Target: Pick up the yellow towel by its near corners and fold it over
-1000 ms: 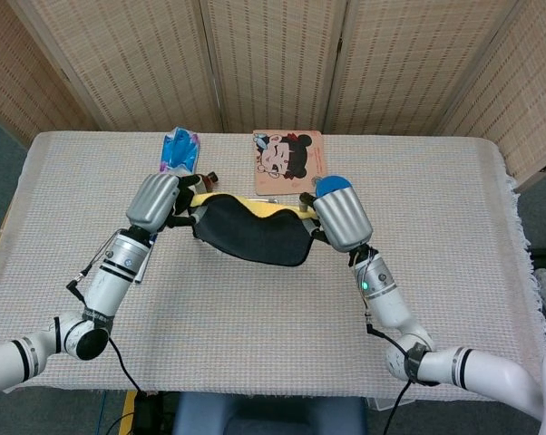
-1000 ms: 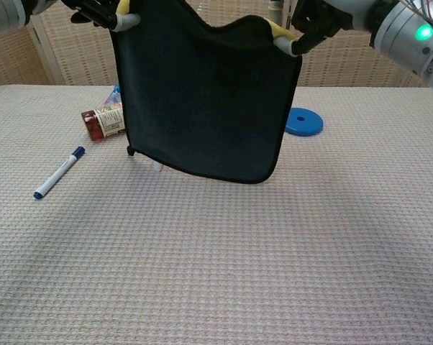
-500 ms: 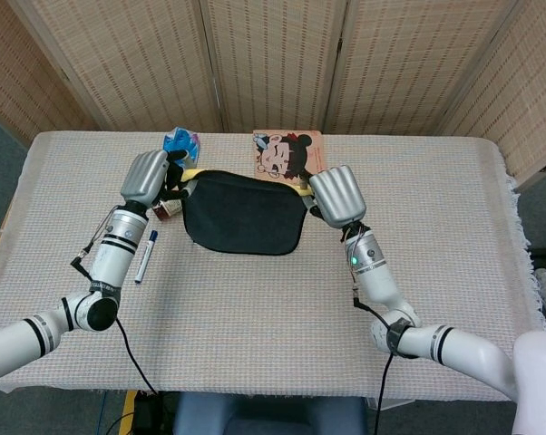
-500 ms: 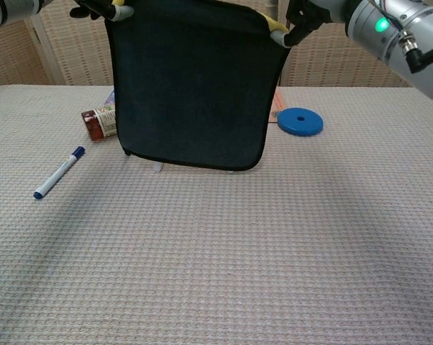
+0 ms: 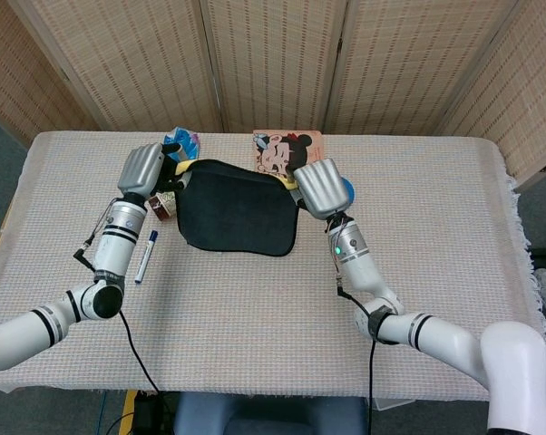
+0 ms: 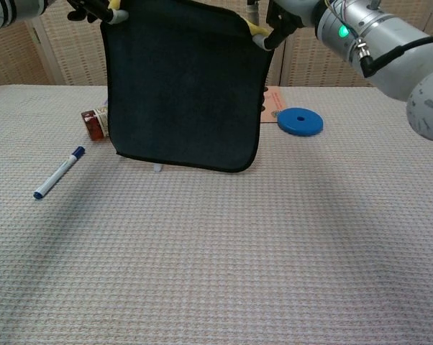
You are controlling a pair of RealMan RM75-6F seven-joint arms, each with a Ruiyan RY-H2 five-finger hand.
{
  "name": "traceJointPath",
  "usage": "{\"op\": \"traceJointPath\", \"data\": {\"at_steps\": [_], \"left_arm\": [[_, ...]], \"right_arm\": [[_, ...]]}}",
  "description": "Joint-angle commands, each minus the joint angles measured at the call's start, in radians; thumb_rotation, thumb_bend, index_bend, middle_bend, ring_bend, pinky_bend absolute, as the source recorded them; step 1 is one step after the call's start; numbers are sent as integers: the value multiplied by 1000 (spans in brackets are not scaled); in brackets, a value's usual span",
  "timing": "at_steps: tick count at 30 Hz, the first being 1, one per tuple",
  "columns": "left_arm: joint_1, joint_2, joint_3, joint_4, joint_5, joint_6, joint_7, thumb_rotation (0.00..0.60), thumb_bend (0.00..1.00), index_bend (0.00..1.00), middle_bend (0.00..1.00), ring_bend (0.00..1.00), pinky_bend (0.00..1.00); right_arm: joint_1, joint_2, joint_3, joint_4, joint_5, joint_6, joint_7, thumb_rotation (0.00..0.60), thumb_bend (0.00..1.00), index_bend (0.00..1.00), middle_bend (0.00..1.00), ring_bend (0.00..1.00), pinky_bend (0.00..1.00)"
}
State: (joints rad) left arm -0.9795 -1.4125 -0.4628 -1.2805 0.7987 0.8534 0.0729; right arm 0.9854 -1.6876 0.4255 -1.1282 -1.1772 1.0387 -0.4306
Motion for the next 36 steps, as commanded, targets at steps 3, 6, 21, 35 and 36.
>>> {"op": "traceJointPath", "data": {"at_steps": [3, 6, 21, 35, 36], "left_arm": [[-8, -7, 8, 18, -3, -6, 4, 600, 449, 583, 929, 743, 897], [-16, -15, 7, 30, -13, -7, 8, 600, 448, 580, 912, 729, 892], [-97, -76, 34, 128, -140, -63, 142, 600, 321, 346, 511, 404, 796], [-103, -61, 30, 123, -240, -74, 163, 600, 134, 15, 0, 0, 307], [-94, -52, 32, 116, -238, -71, 157, 600, 134, 16, 0, 0, 307]], "right_arm": [[26, -17, -2, 44, 14, -9, -20, 600, 408, 750, 985, 999, 1000], [37, -26, 2, 65, 33, -17, -25, 600, 403, 750, 982, 1000, 1000], [62, -54, 5, 124, 128, -58, -67, 600, 334, 238, 946, 1000, 1000], [17, 15, -33, 20, 116, -28, -47, 600, 280, 53, 931, 997, 1000], [8, 28, -40, 3, 111, -24, -44, 600, 280, 53, 928, 995, 1000]]}}
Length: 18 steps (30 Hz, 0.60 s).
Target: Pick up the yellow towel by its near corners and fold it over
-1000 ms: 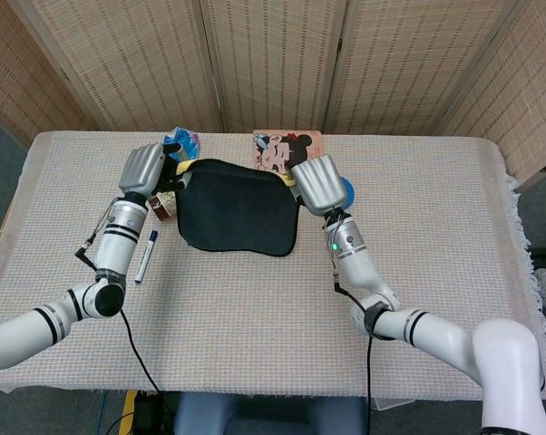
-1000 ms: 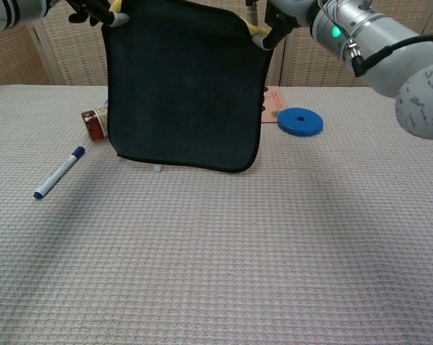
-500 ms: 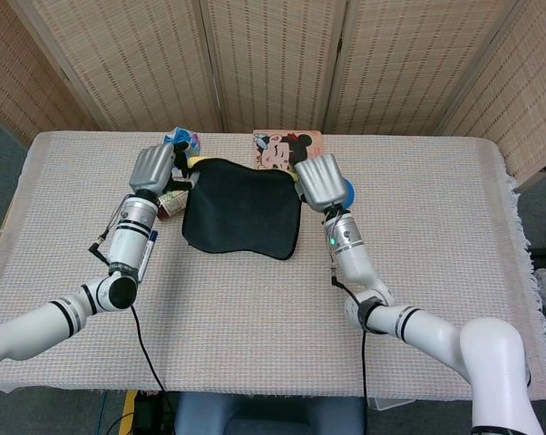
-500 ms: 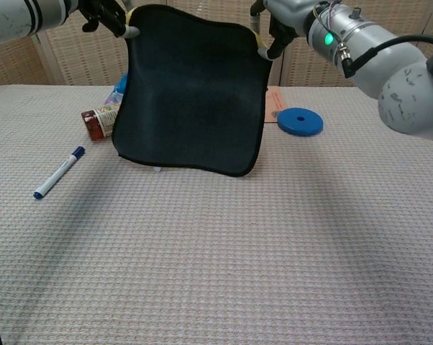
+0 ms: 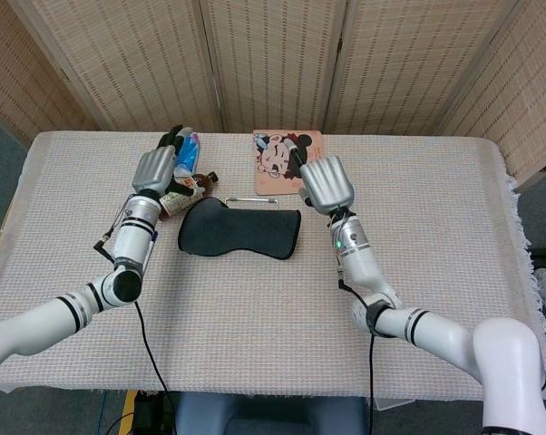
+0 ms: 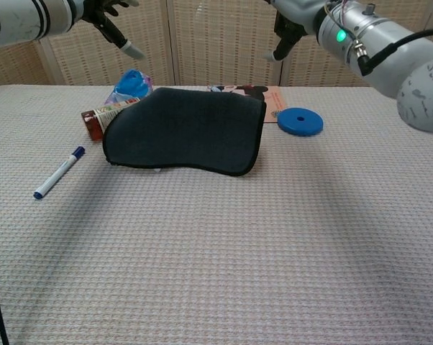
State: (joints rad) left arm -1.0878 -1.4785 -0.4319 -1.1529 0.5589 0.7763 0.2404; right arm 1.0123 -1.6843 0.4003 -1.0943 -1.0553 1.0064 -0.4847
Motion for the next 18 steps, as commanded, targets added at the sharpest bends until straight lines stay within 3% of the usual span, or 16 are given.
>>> {"op": "traceJointPath", "data": {"at_steps": [1, 9, 12, 14, 18], "left_arm": [[22, 21, 4, -16, 3, 9, -13, 600, 134, 18, 0, 0, 307], [118, 111, 22, -114, 13, 22, -74, 600, 134, 45, 0, 0, 307], [175, 143, 35, -165, 51, 54, -117, 600, 134, 63, 10, 0, 307], [218, 162, 46, -201, 86, 91, -149, 600, 134, 80, 25, 0, 307], [308, 199, 64, -276, 160, 165, -222, 600, 134, 109, 49, 0, 307]], "right_arm": [[-27, 35, -21, -45, -15, 13, 12, 600, 280, 53, 926, 991, 1000], [-121, 168, -67, -233, -50, 61, 44, 600, 290, 53, 877, 922, 1000], [-168, 240, -98, -324, -51, 64, 41, 600, 295, 53, 774, 823, 982], [-199, 300, -122, -397, -37, 46, 42, 600, 298, 53, 660, 715, 898], [-258, 415, -158, -535, -7, 2, 100, 600, 313, 53, 370, 439, 612]]}}
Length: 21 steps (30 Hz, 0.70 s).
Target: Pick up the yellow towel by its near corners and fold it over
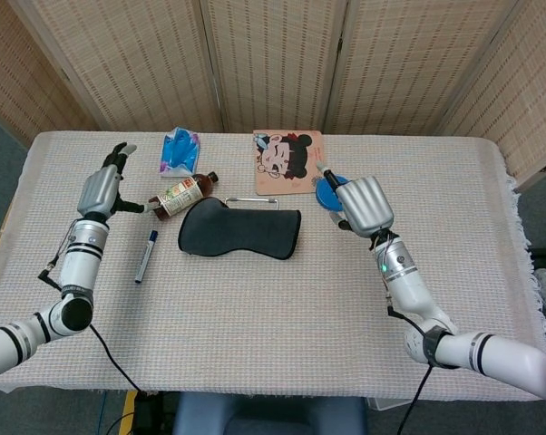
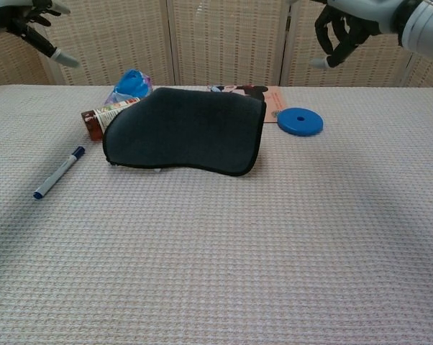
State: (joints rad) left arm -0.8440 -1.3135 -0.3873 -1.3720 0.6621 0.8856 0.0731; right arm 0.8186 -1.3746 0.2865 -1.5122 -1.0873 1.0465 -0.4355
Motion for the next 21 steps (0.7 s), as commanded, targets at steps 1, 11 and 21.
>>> {"op": "traceJointPath", "data": {"at_steps": [1, 11, 21], "left_arm": [[83, 43, 26, -73, 71, 69, -65, 600, 134, 115, 54, 0, 307], [305, 125, 170, -254, 302, 331, -56, 600, 134, 141, 72, 0, 307], [521, 138, 309, -336, 528, 608, -41, 600, 134, 171, 86, 0, 307]], "right_arm": [[-77, 129, -52, -141, 23, -46, 67, 600, 322, 53, 296, 354, 519], [-264, 256, -171, -221, -194, 129, 203, 600, 333, 53, 187, 171, 263], [-471, 268, -266, -170, -324, 357, 315, 600, 333, 53, 207, 171, 263]]}}
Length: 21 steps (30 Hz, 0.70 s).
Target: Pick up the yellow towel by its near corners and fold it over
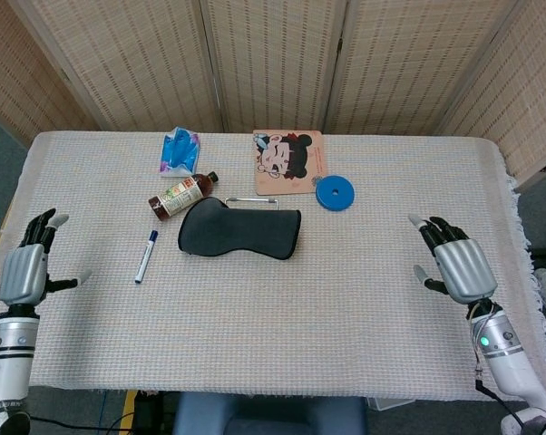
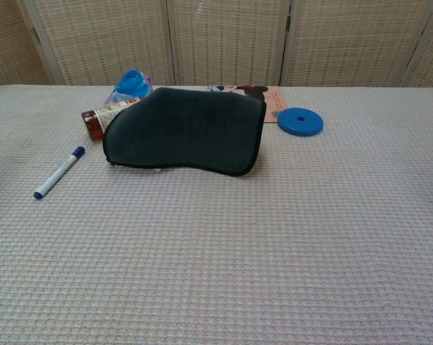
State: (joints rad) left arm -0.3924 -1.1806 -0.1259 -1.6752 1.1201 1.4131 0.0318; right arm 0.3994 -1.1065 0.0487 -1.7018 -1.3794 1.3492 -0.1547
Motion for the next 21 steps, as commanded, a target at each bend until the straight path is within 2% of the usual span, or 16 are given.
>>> {"op": "traceJointPath", "data": {"at_steps": [1, 6, 11, 21], "left_arm": [[89, 5, 60, -38, 94, 105, 5, 600, 134, 174, 88, 0, 307], [151, -5, 95, -61, 168, 184, 55, 600, 134, 188, 102, 0, 307], [194, 4, 135, -110, 205, 194, 113, 600, 134, 188, 102, 0, 307], [241, -17, 127, -141, 254, 224, 160, 600, 134, 188, 102, 0, 307]], "right_arm": [[-73, -4, -35, 26, -37, 75, 39, 600, 333, 53, 208, 171, 263], [-143, -13, -49, 29, -39, 135, 56, 600, 333, 53, 211, 171, 263], [-196, -20, -61, 42, -35, 163, 65, 600, 333, 53, 211, 171, 263], [-243, -14, -54, 33, -52, 178, 75, 600, 332, 53, 213, 171, 263]]}}
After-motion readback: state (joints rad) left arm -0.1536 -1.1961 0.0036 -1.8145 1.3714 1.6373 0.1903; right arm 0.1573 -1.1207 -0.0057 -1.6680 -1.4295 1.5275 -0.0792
